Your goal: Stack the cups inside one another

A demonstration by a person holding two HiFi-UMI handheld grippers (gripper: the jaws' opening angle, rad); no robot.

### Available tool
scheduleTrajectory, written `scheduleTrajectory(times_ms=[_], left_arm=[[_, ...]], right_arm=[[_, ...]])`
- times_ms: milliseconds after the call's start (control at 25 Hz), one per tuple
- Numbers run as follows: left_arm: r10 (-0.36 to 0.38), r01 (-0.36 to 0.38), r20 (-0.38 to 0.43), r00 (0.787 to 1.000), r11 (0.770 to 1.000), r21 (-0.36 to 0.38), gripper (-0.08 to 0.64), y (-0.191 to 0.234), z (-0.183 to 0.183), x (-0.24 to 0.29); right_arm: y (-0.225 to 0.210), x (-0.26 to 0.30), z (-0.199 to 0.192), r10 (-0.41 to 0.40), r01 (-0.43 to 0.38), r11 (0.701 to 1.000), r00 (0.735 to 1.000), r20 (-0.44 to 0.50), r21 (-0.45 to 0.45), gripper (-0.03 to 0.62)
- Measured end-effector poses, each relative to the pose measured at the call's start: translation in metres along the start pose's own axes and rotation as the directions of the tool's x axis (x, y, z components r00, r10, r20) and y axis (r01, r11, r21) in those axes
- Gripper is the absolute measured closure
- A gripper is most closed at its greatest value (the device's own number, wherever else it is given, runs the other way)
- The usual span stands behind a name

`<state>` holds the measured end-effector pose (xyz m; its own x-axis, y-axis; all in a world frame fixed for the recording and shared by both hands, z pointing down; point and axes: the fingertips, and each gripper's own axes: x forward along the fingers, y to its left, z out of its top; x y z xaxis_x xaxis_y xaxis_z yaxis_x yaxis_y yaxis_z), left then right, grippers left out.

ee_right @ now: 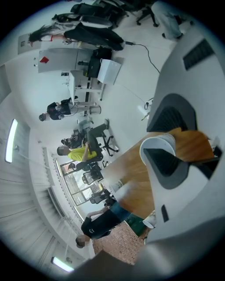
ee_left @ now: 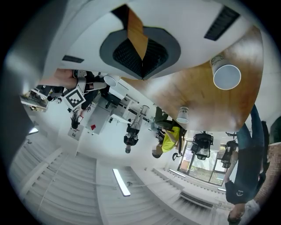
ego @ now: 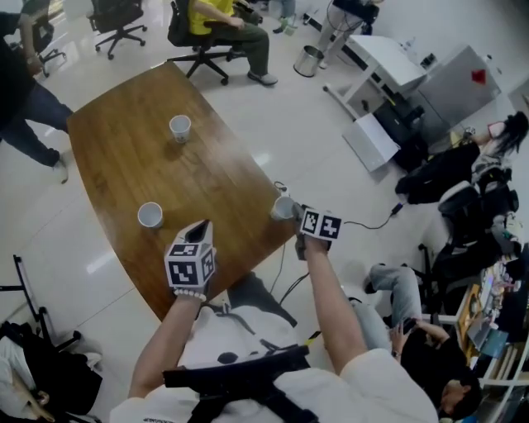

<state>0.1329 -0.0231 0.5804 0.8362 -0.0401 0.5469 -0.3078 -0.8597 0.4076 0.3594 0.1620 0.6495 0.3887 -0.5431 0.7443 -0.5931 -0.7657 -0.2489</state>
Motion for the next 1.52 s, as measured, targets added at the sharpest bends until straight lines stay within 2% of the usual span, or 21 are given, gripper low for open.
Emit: scheduleTrajectory(times_ms=[400, 880, 1200, 1520], left_arm=[[0.03, -0.03, 0.002, 1.0, 0.999, -0.026, 0.568, 0.009, 0.003, 0.007], [0.043, -0.043, 0.005, 0.999, 0.999, -0.031, 0.568, 0.012, 0.001, 0.006], [0.058, -0.058, 0.006, 0.998, 0.998, -0.037, 0.568, 0.007, 0.004, 0.011], [0.075, -0.074, 0.015, 0.997, 0.997, -0.038, 0.568, 0.005, 0.014, 0.021]], right_arm=[[-0.001, 0.025, -0.006, 0.013, -0.013, 1.0, 0.998, -0.059, -0.007, 0.489], [0.01, 0.032, -0.005, 0.027, -0.03, 0.999, 0.997, -0.067, -0.033, 0.571], [0.028, 0.024, 0.031, 0.093, -0.095, 0.992, 0.995, -0.034, -0.086, 0.571], [0.07, 0.029, 0.077, 0.178, -0.179, 0.969, 0.984, -0.019, -0.172, 0.571]])
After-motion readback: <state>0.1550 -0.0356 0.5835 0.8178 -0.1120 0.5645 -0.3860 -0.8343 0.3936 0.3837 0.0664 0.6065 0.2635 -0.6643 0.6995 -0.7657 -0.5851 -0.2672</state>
